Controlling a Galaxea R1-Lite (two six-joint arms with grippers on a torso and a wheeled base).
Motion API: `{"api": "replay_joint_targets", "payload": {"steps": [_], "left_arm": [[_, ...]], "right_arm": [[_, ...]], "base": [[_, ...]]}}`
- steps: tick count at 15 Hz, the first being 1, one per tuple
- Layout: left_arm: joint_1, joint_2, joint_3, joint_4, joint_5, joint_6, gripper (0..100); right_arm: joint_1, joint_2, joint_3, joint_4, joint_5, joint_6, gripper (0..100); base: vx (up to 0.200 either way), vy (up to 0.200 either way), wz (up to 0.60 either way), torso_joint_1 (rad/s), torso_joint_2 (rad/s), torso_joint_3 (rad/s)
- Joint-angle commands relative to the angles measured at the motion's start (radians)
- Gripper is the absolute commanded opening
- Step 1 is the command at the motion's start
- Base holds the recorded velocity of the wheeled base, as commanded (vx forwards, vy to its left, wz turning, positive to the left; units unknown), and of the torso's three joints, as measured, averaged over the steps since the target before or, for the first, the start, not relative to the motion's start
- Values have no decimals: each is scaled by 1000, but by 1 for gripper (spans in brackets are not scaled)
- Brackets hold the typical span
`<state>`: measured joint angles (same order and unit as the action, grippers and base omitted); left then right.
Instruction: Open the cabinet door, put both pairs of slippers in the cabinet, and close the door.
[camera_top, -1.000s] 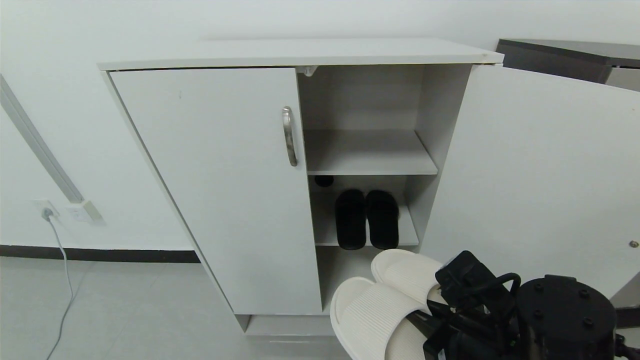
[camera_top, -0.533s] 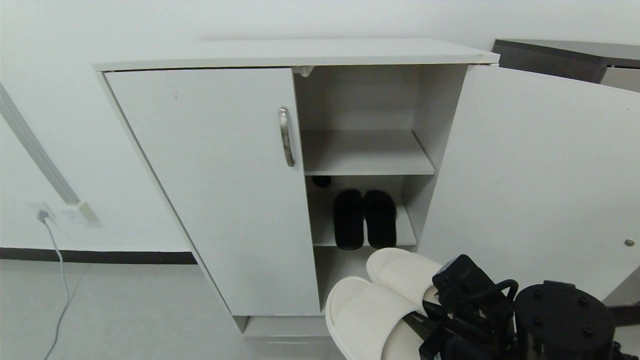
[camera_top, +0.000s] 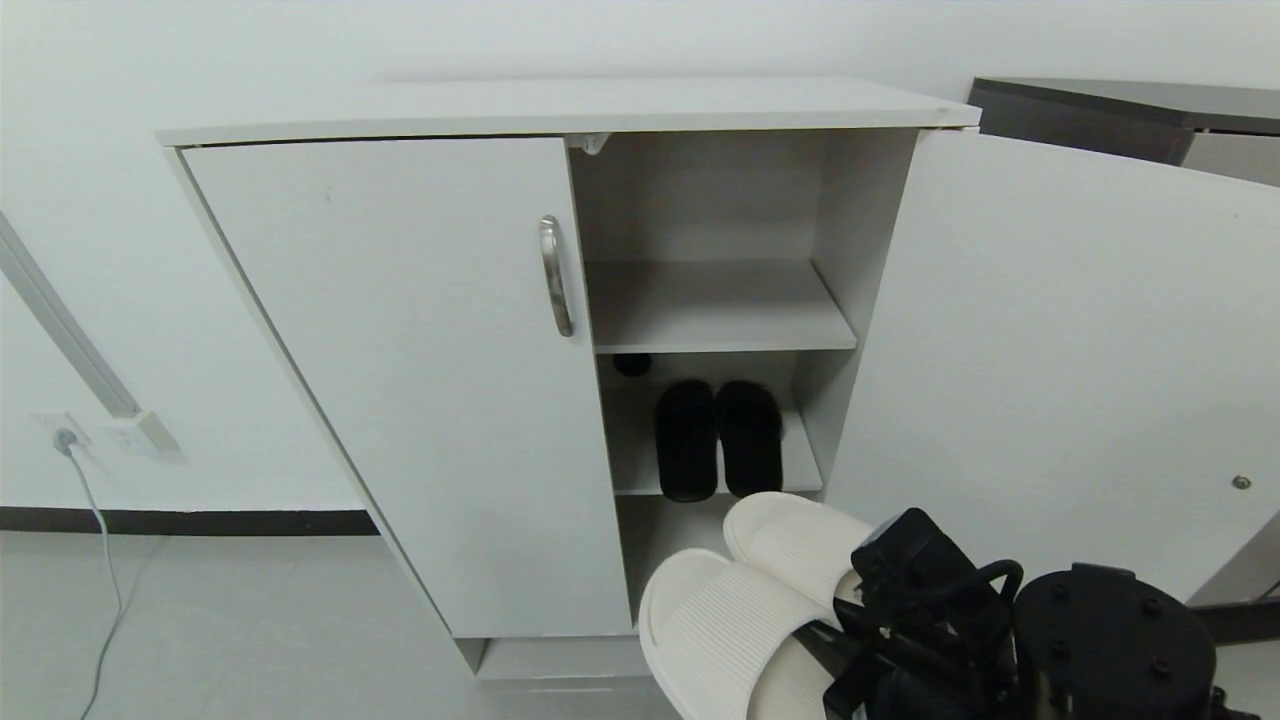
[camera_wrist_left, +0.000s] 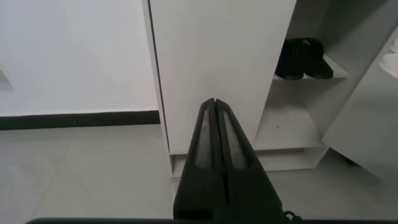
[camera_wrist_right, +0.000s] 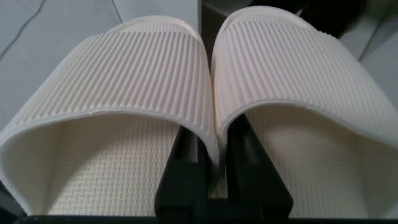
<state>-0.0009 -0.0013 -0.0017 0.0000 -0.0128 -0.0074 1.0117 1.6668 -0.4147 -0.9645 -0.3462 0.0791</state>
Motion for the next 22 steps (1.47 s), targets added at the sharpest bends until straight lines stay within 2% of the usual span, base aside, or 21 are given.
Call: {"api": "replay_joint_targets", "payload": {"steps": [1, 4, 5, 7, 9, 11, 14, 16, 20, 22], "left_arm": [[1, 1, 0, 0, 0, 0, 0], [1, 1, 0, 0, 0, 1, 0], [1, 1, 0, 0, 0, 1, 0], [1, 1, 0, 0, 0, 3, 0], [1, 1, 0, 0, 0, 3, 0], [1, 1, 0, 0, 0, 1, 0], [1, 1, 0, 0, 0, 1, 0], [1, 1, 0, 0, 0, 1, 0], [1, 1, 0, 0, 0, 1, 0], [1, 1, 0, 0, 0, 1, 0]], "right_arm": [[10, 65, -85, 3, -79, 17, 0], [38, 237, -248, 13, -318, 111, 0], [38, 272, -282, 13, -369, 116, 0], [38, 304, -366, 35, -424, 114, 0], [34, 303, -467, 148, -470, 116, 0], [34, 289, -596, 282, -493, 120, 0], [33, 264, -699, 420, -494, 136, 0], [16, 246, -731, 475, -511, 142, 0], [1, 240, -806, 494, -530, 99, 0], [-28, 241, -852, 564, -522, 97, 0]], "base": [[0, 0, 0, 0, 0, 0], [0, 0, 0, 0, 0, 0], [0, 0, 0, 0, 0, 0], [0, 0, 0, 0, 0, 0], [0, 0, 0, 0, 0, 0], [0, 0, 0, 0, 0, 0], [0, 0, 0, 0, 0, 0], [0, 0, 0, 0, 0, 0], [0, 0, 0, 0, 0, 0], [0, 0, 0, 0, 0, 0]]}}
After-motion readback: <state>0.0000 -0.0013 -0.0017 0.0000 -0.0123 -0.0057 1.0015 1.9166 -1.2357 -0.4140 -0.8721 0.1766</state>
